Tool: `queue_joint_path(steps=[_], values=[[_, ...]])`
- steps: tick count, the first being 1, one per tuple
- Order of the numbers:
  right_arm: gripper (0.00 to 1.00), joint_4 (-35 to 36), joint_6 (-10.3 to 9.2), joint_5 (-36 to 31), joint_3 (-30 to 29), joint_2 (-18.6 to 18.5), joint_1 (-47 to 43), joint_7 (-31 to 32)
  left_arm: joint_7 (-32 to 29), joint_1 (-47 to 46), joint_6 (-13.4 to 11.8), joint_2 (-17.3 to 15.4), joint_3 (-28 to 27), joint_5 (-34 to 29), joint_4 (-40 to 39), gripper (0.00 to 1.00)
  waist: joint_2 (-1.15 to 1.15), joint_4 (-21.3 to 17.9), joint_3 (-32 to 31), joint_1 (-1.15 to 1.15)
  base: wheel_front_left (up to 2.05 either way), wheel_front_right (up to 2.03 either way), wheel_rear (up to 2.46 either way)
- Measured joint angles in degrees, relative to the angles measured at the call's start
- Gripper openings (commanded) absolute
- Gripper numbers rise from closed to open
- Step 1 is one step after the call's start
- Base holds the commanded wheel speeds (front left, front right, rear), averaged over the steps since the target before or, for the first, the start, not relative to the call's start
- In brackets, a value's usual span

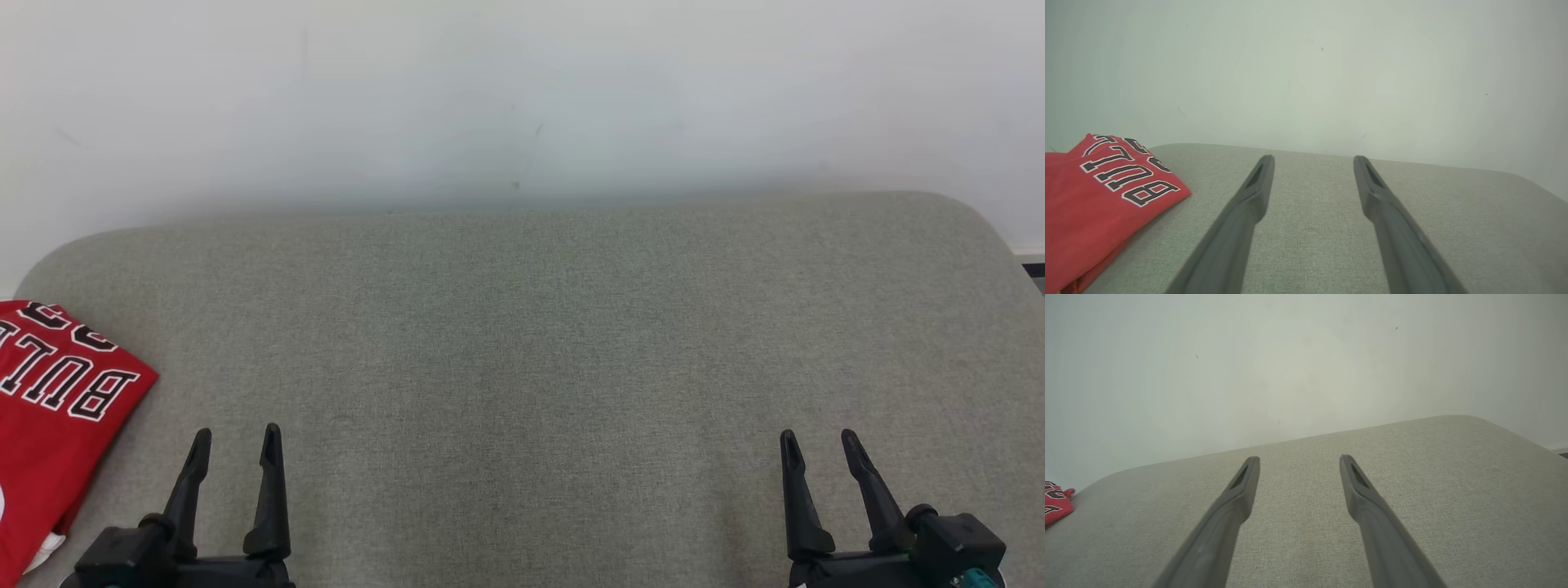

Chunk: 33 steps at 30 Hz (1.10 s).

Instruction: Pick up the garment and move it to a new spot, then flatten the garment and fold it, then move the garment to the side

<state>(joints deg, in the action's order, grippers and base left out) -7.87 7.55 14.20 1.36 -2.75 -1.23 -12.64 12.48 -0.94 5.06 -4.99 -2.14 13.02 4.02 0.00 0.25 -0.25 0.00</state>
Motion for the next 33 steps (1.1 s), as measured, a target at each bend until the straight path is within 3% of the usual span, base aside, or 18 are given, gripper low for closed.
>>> queue_joint_path(steps=[23,33], values=[[1.00,3.5,0.00,-8.3,-0.7,0.0,-3.3,-1.0,2.5,1.2,1.5,0.2,-0.3,-3.2,1.6,1.00,0.00,0.7,-0.7,0.00,0.00,0.00,0.00],[1.00,3.4,0.00,-8.3,-0.6,0.0,-3.5,-1.0,2.6,1.2,1.5,0.1,-0.6,-3.4,2.5,1.00,0.00,1.1,-0.7,0.00,0.00,0.00,0.00]])
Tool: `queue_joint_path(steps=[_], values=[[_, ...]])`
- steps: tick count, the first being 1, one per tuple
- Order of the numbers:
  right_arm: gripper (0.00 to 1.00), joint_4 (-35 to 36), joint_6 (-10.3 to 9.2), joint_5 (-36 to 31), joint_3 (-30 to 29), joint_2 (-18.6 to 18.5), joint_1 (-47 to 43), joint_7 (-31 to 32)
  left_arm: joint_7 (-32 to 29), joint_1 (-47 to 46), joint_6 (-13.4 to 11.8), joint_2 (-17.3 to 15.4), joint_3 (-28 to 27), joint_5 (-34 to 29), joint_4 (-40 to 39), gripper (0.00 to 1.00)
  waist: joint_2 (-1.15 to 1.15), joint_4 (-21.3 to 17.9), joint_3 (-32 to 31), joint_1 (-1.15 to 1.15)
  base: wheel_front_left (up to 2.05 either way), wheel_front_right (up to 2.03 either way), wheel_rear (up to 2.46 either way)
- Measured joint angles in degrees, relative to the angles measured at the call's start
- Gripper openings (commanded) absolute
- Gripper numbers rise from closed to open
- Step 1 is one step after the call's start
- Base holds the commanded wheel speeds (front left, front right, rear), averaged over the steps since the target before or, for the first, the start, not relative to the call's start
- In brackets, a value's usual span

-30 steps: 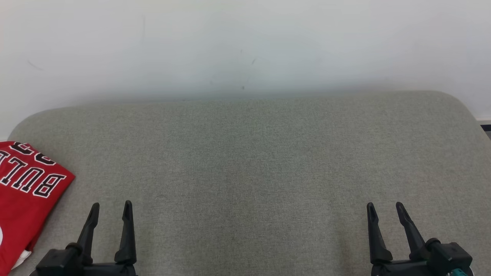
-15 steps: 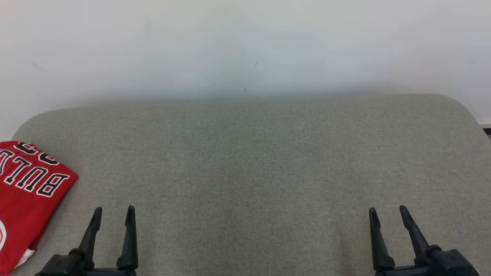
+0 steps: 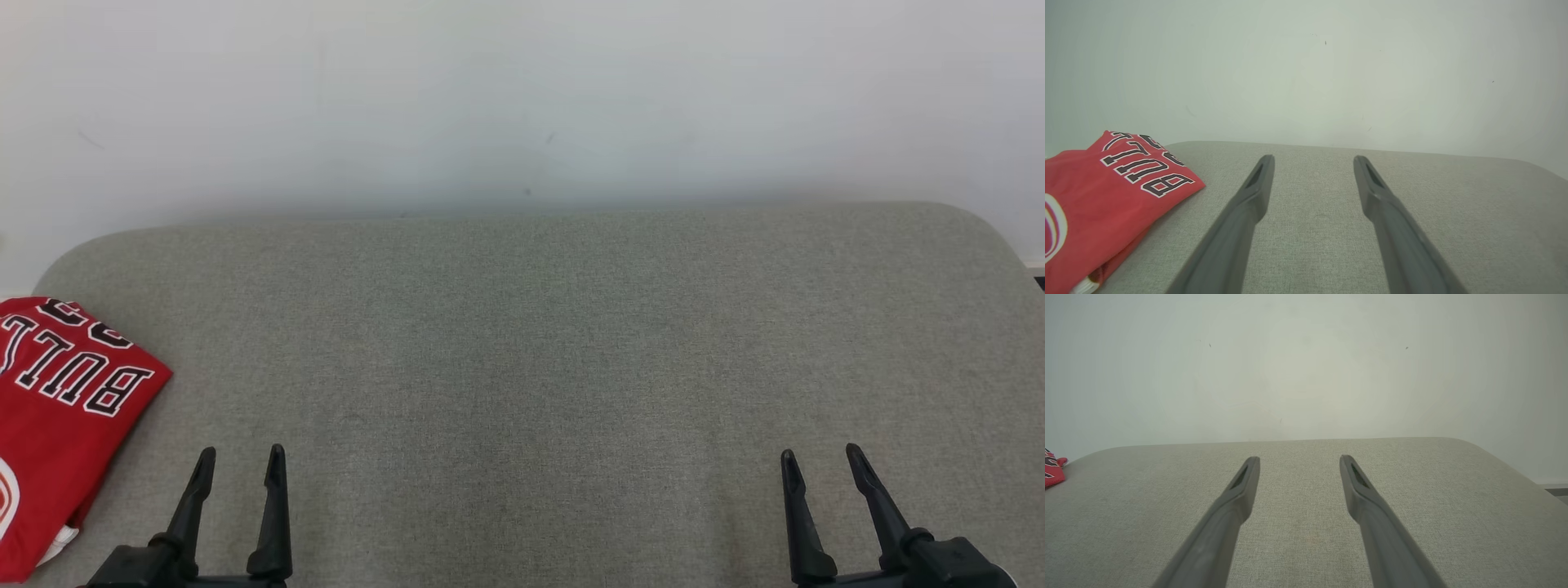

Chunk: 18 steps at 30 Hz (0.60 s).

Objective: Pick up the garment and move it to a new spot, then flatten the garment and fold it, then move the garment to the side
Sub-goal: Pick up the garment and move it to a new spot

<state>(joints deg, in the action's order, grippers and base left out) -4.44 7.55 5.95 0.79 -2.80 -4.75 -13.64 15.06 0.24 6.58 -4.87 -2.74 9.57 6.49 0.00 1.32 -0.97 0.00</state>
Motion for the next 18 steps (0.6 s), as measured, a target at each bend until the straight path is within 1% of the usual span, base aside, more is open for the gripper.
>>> queue_joint_path(steps=[11,15,18], values=[[1.00,0.1,0.00,0.2,-0.4,0.0,-0.2,0.1,0.0,-0.1,-0.1,0.0,0.1,0.1,0.7,1.00,0.00,0.6,0.0,0.00,0.00,0.00,0.00],[1.00,0.1,0.00,0.5,-0.7,0.0,-0.5,0.1,0.0,-0.5,-0.4,-0.4,0.0,0.0,0.8,1.00,0.00,2.0,0.2,0.00,0.00,0.00,0.00],[1.00,0.2,0.00,0.6,-0.7,0.0,-0.6,0.1,0.0,-1.2,-0.6,-1.0,-0.2,0.0,1.3,1.00,0.00,3.8,0.5,0.00,0.00,0.00,0.00]])
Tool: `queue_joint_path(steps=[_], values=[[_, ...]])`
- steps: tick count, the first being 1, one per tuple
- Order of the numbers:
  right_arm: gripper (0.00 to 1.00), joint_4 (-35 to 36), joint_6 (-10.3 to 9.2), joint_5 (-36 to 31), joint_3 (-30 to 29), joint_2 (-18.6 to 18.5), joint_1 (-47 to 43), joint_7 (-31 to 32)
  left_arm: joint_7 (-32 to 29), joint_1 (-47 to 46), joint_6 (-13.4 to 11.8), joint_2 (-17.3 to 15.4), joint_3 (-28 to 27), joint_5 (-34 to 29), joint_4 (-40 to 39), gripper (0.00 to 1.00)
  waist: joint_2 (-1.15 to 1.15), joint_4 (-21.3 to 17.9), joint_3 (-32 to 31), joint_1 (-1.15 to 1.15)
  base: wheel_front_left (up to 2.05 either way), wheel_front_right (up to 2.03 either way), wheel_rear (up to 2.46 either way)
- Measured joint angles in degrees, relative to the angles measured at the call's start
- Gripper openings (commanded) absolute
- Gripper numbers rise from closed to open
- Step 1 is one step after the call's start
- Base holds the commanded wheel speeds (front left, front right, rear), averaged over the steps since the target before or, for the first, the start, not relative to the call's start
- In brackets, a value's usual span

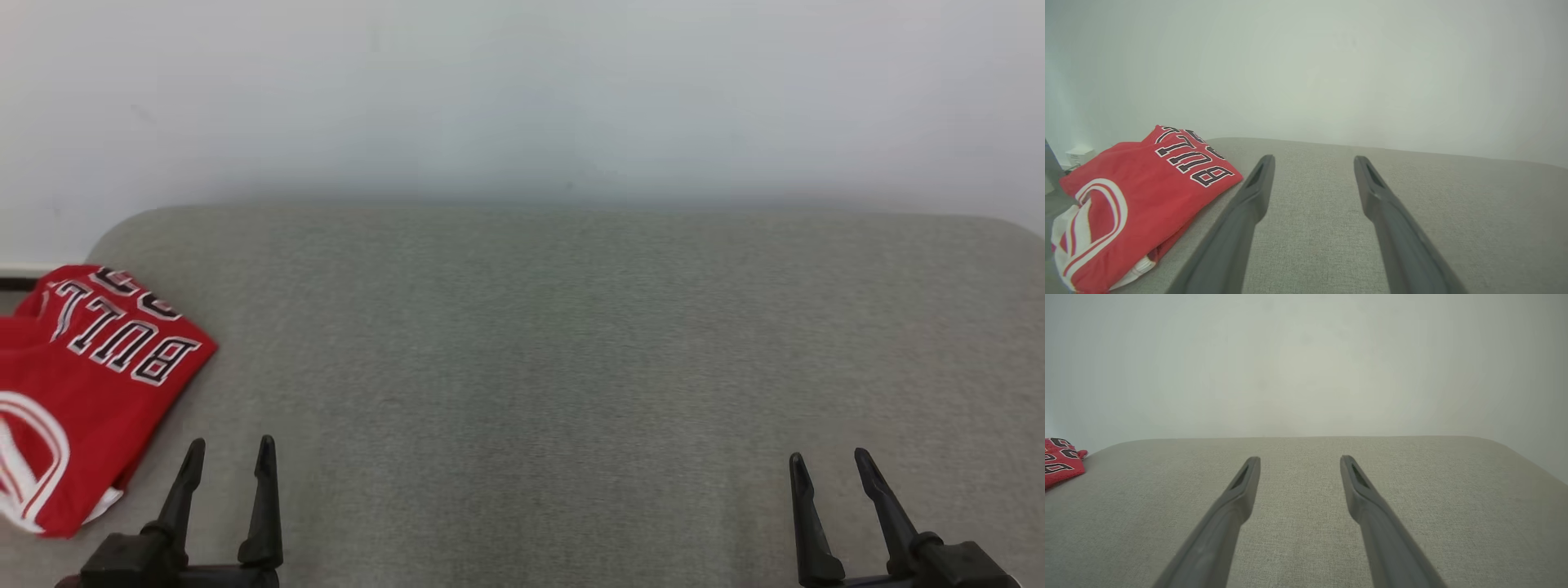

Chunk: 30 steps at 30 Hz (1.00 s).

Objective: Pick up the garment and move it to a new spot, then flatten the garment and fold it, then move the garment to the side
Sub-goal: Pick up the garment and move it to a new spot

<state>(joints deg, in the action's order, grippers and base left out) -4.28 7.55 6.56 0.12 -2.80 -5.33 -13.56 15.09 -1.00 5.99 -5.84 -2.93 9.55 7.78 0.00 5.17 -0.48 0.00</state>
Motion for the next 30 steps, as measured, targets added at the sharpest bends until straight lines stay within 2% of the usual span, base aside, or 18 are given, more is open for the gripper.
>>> queue_joint_path(steps=[9,18,25,30], values=[[1.00,0.1,0.00,-0.1,0.1,0.0,0.8,0.5,0.0,-1.6,-0.7,0.0,-0.3,0.1,0.6,1.00,0.00,8.3,1.4,0.00,0.00,0.00,0.00],[1.00,-0.3,0.00,-1.1,1.6,0.0,2.8,1.6,0.0,-0.8,-1.5,0.1,-2.0,0.3,0.5,1.00,0.00,18.9,2.8,0.00,0.00,0.00,0.00],[1.00,-0.7,0.00,-2.1,4.4,0.0,5.7,3.0,0.0,0.2,-2.5,0.8,-4.8,1.2,-1.1,1.00,0.00,23.7,3.9,0.00,0.00,0.00,0.00],[1.00,-2.0,0.00,-2.2,5.5,0.0,7.4,3.3,0.0,0.8,-2.9,1.6,-6.5,1.8,-1.7,1.00,-0.01,25.1,5.6,0.00,0.00,0.00,0.00]])
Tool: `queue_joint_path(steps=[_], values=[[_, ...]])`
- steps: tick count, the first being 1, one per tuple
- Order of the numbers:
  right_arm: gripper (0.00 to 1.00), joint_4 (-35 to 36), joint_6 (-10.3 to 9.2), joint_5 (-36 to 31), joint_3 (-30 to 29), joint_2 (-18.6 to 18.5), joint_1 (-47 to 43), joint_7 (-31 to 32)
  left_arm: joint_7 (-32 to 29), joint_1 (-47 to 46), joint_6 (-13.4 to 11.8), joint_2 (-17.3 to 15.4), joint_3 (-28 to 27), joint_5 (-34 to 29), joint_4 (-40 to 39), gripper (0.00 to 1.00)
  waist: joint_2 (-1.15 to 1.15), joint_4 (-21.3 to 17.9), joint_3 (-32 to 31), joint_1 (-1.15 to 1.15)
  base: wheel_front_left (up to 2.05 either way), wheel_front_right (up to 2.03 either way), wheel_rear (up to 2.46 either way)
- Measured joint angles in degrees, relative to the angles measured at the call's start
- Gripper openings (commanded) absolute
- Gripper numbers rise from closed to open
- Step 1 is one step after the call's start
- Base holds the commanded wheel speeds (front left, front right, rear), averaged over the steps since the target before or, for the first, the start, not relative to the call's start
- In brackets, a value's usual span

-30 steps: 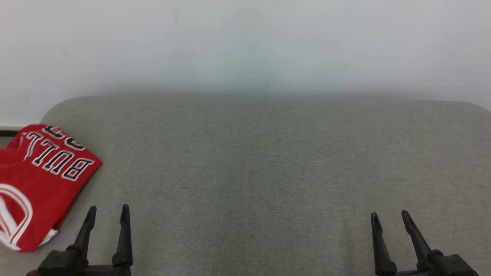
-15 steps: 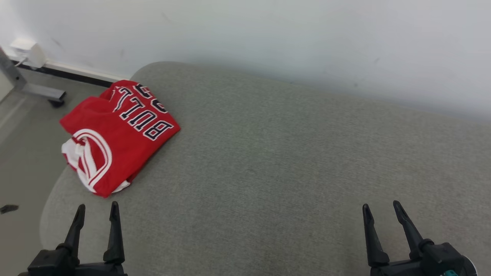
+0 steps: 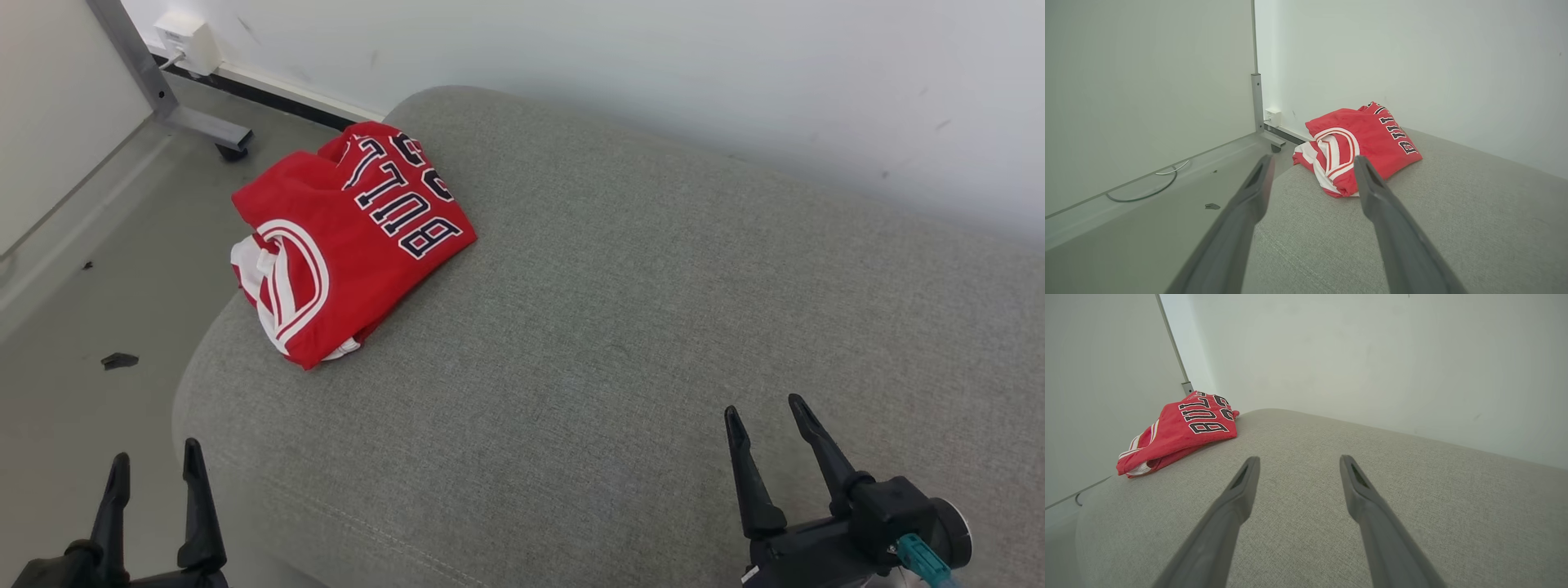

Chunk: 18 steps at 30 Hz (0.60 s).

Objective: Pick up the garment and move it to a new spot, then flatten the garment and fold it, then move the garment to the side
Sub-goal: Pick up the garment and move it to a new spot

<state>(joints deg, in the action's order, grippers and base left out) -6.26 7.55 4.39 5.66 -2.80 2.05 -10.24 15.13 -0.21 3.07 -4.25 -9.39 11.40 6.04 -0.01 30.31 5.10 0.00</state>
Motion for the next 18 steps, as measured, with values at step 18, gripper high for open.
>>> queue_joint_path(steps=[18], values=[[1.00,3.6,0.00,-3.4,-3.4,-1.1,2.3,0.5,-0.5,-20.0,3.4,-4.5,0.5,3.7,9.2,1.00,0.00,-1.1,4.3,0.00,0.00,0.00,0.00]])
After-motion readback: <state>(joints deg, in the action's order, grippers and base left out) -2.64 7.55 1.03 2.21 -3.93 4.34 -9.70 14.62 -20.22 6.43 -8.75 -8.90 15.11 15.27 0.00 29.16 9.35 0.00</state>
